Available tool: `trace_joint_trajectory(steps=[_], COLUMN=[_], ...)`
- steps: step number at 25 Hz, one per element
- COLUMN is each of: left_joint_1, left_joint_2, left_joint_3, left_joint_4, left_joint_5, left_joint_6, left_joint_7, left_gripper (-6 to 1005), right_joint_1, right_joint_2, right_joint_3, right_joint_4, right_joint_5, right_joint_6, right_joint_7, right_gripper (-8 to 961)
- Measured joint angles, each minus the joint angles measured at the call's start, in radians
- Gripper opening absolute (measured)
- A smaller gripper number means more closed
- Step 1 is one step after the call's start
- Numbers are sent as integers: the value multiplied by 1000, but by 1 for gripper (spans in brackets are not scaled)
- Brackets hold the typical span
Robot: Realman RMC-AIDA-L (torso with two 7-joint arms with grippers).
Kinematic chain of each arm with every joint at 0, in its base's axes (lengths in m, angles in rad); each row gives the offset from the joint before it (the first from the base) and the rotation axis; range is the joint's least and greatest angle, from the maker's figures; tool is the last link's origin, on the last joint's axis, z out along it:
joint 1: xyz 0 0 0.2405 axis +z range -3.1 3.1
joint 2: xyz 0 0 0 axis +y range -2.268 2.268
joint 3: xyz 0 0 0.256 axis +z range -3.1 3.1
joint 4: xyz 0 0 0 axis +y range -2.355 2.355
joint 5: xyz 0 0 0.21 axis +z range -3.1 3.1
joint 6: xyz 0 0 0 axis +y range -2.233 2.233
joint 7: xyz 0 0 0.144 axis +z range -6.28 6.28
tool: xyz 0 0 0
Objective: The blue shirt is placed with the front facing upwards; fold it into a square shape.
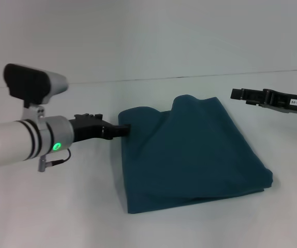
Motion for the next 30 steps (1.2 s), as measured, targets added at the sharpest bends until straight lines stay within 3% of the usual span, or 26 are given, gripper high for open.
trace_joint_trajectory(steps=[16, 30], left_joint_1=[-66, -71], left_joint_2=[-2, -4], left_joint_3=[103, 150], left_joint_4=[-23, -36], left_joint_5=[-27, -22], left_joint_6=[-28, -71], left_joint_7=[0, 3], left_gripper=[906, 904], right_joint_1=[2, 7], right_joint_2=[4, 8], right_joint_3=[0, 0], right_joint_4=[8, 10], right_joint_5=[0, 14], right_joint_6=[9, 12], right_joint_7=[1, -6], right_gripper=[736, 737])
